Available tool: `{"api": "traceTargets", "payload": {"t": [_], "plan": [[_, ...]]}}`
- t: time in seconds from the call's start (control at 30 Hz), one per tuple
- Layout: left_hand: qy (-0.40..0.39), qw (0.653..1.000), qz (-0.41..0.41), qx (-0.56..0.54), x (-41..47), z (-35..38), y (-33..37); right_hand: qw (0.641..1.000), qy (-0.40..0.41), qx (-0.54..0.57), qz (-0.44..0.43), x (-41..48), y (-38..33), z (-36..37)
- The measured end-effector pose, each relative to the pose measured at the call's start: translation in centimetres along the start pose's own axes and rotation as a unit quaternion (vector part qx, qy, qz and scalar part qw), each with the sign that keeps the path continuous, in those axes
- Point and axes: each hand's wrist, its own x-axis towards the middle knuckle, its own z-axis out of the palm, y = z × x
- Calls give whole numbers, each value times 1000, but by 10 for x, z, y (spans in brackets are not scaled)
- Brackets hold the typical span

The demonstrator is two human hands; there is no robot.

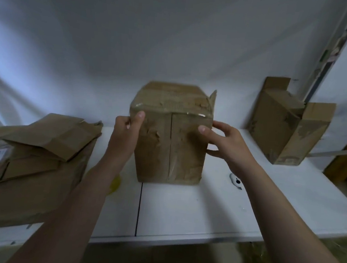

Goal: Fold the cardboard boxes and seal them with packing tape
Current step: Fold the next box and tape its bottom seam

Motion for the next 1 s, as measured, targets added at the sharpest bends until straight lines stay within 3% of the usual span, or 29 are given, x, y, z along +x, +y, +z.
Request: {"api": "traceTargets", "payload": {"t": [0.17,0.3,0.4,0.53,0.63,0.73,0.87,1.0], "plan": [[-6,999,27,23,-9,-8,7,997,67,-14,26,-6,-17,-2],[68,995,49,53,-18,-8,11,995,52,-78,32,-10,-29,2],[96,989,96,55,-30,-3,12,984,77,-157,-22,-11,-29,7],[75,988,131,8,-37,3,14,969,137,-178,-106,-11,-24,-3],[15,992,125,-14,-32,4,3,981,136,-106,-86,-10,-8,-7],[-35,995,93,29,-30,9,-10,985,110,-122,-57,-9,17,-3],[10,995,62,72,-34,16,-18,978,139,-143,-67,-9,35,1],[36,990,87,108,-37,16,-26,963,139,-208,-96,-11,40,-2]]}}
